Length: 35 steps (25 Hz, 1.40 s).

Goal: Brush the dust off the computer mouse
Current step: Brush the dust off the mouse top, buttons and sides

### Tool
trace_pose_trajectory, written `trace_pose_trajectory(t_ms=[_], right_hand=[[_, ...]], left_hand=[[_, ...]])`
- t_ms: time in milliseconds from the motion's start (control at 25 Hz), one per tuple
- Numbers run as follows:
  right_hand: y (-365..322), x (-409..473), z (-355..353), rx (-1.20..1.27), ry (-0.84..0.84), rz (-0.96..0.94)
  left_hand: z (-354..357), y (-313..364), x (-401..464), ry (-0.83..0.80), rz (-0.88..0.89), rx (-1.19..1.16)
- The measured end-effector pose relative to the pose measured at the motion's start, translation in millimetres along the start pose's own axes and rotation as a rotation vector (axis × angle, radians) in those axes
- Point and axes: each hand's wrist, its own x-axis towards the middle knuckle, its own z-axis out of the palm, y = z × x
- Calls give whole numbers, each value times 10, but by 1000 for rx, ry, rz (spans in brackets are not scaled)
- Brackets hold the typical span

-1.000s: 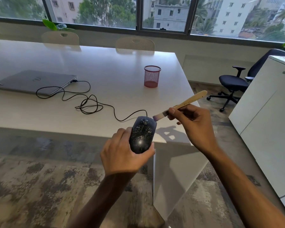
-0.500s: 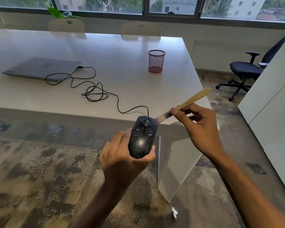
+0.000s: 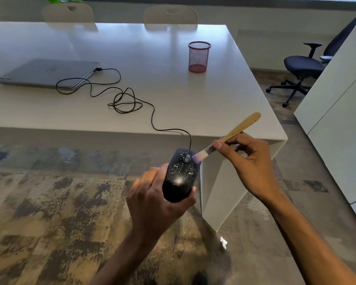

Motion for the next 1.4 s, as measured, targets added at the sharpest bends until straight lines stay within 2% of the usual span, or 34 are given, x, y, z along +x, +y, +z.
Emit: trace_pose_trajectory(t_ms=[360,640,840,1080,1200,1280,1400], right_hand=[[42,-190,227,9,5,30],[32,-152,125,-51,82,-4],[-21,-221,189,-43,-46,-13],[-20,-182,119,-92,101,-54],[-34,-278,105,-10,4,-77],[-12,-313,107,-68,-23,-103],[32,-309,60,-167,89,-93]], left_hand=[[-83,-160,-71,27,47,-12],[-145,-216,-121,3,96,-40],[-181,-201,-143,-12,109,-55],[-203,-162,-156,-5,102,-62],[-204,-156,-163,-8,94,-63],[-204,-151,-168,-3,94,-55],[-196,-139,-169,1,93,-49]])
